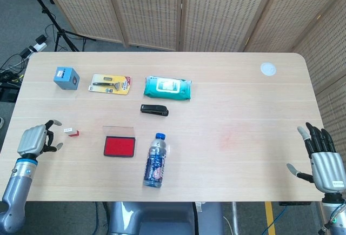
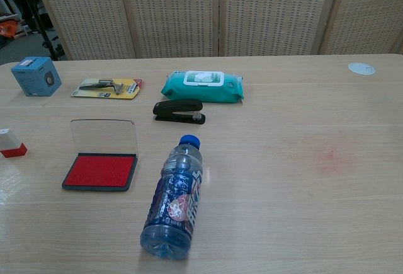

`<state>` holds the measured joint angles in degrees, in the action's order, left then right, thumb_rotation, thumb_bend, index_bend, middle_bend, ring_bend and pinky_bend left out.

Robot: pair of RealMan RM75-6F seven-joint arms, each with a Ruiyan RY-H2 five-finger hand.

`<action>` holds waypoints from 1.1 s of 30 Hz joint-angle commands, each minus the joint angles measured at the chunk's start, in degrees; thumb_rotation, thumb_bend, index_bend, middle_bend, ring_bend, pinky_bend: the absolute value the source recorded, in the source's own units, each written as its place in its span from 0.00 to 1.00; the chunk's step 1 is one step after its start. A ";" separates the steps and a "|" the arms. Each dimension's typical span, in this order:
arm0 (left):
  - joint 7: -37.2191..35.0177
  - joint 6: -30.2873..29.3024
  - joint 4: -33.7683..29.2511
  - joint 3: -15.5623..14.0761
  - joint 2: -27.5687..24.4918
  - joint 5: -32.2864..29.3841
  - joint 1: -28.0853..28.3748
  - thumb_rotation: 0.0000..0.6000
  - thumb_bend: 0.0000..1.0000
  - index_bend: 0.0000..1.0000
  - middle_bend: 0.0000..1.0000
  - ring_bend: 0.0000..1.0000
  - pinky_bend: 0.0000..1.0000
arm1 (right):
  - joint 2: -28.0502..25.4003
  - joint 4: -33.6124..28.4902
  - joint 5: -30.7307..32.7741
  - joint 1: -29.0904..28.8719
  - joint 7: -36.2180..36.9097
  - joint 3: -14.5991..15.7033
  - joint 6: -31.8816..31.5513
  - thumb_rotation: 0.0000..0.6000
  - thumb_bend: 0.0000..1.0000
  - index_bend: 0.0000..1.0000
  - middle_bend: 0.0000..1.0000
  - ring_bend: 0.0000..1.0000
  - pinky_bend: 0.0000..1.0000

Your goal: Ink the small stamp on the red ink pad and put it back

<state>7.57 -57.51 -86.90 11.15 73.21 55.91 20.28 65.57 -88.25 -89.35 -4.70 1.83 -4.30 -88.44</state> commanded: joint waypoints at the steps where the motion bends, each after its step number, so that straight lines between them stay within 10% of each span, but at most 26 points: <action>1: 1.15 1.80 1.90 0.71 1.27 -3.02 1.65 1.00 0.25 0.37 0.88 0.91 0.87 | -0.03 0.04 0.23 -0.09 0.23 -0.05 0.25 1.00 0.00 0.00 0.00 0.00 0.00; 33: 5.26 4.78 11.28 0.59 7.77 -11.48 6.90 1.00 0.33 0.46 0.88 0.91 0.87 | -0.14 0.42 1.55 -0.48 1.29 -0.36 1.50 1.00 0.00 0.00 0.00 0.00 0.00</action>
<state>12.90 -52.75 -75.69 11.76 80.90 44.47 27.16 65.44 -87.84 -87.81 -5.17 3.11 -4.66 -86.95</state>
